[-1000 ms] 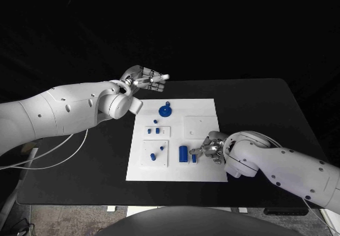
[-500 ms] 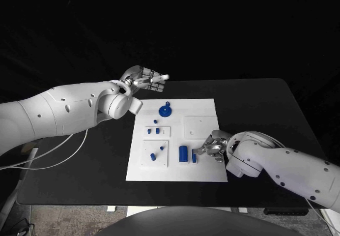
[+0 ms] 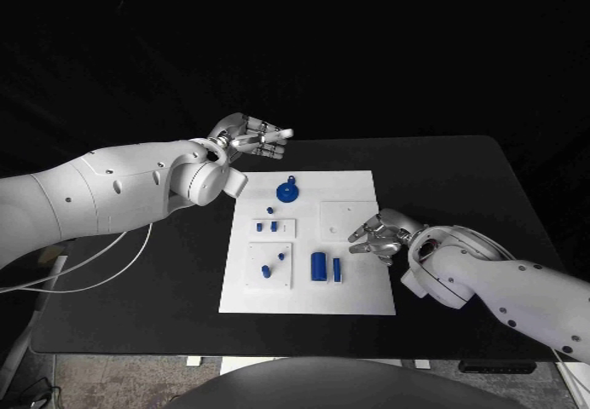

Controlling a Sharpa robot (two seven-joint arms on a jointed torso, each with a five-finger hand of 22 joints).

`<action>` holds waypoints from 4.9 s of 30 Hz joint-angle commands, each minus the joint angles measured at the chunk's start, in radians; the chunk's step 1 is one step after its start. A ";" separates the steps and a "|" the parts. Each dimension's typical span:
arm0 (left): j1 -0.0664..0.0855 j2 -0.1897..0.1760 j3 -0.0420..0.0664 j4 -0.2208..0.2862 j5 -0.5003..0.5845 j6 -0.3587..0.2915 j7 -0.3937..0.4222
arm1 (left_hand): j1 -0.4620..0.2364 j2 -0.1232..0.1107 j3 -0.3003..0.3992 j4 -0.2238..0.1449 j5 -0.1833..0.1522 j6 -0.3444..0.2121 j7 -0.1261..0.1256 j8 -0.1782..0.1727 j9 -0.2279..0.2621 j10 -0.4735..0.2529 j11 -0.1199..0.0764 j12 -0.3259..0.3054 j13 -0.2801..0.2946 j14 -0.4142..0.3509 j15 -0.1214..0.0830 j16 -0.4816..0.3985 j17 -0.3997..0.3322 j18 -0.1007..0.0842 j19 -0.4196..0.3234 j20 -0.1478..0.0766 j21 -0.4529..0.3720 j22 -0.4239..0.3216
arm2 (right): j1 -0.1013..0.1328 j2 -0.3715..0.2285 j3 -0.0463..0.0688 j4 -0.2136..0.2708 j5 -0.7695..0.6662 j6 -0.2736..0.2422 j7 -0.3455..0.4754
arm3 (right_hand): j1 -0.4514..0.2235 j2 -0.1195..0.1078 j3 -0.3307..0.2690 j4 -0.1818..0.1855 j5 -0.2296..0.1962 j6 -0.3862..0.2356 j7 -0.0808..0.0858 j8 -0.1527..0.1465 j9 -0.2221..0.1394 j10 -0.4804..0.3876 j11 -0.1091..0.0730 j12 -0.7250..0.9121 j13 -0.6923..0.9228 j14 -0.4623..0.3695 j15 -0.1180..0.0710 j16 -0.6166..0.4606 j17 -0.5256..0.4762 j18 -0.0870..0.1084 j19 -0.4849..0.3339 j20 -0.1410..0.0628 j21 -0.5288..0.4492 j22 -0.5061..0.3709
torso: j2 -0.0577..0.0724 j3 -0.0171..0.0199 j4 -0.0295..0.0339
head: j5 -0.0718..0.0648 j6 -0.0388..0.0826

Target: Assemble the parts on the task board

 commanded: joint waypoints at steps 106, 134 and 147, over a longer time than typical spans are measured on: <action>0.000 0.020 -0.018 -0.052 0.071 -0.002 0.039 | 0.004 0.044 -0.029 -0.042 0.007 0.024 -0.013 0.005 0.000 0.025 -0.009 0.004 0.001 0.019 -0.007 -0.004 0.000 0.000 -0.001 -0.004 0.007 -0.001 | -0.028 0.042 0.049 -0.143 0.157 -0.164 0.478 | -0.058 0.036 -0.196 0.046 0.167 0.019 -0.005 -0.004 0.001 -0.109 0.006 -0.158 -0.149 -0.082 0.018 -0.202 -0.139 0.012 -0.036 0.019 -0.399 -0.062 | -0.043 -0.0322 -0.0181 | -0.006 0.065; -0.014 0.046 -0.011 -0.113 0.142 -0.006 0.114 | -0.493 0.035 0.106 -0.119 -0.072 -1.000 -0.158 -0.070 -0.063 -1.069 -0.152 -0.057 -0.058 -1.072 -0.150 -0.065 -0.066 -0.062 -1.006 -0.134 -0.079 -0.080 | 0.078 0.185 0.139 -0.542 0.687 -0.026 0.589 | -0.550 0.101 -0.405 0.148 -0.132 -1.105 -0.092 -0.066 -0.065 -1.295 0.019 -0.906 -1.062 -1.454 0.091 -1.024 -1.052 -0.069 -1.465 0.112 -0.642 -1.307 | -0.073 -0.0331 -0.0145 | -0.015 0.204; -0.169 0.000 0.103 0.161 0.199 -0.317 0.202 | -1.303 0.035 0.106 -0.119 -0.072 -1.000 -0.158 -0.070 -0.063 -1.069 -0.152 -0.057 -0.058 -1.072 -0.150 -0.065 -0.066 -0.062 -1.006 -0.134 -0.079 -0.080 | 0.118 0.066 -0.001 -0.225 0.967 -0.296 0.746 | -1.262 0.101 -0.405 0.148 -0.132 -1.105 -0.092 -0.066 -0.065 -1.295 0.019 -0.906 -1.062 -1.454 0.091 -1.024 -1.052 -0.069 -1.465 0.112 -0.642 -1.307 | -0.159 -0.0393 0.0894 | -0.115 0.252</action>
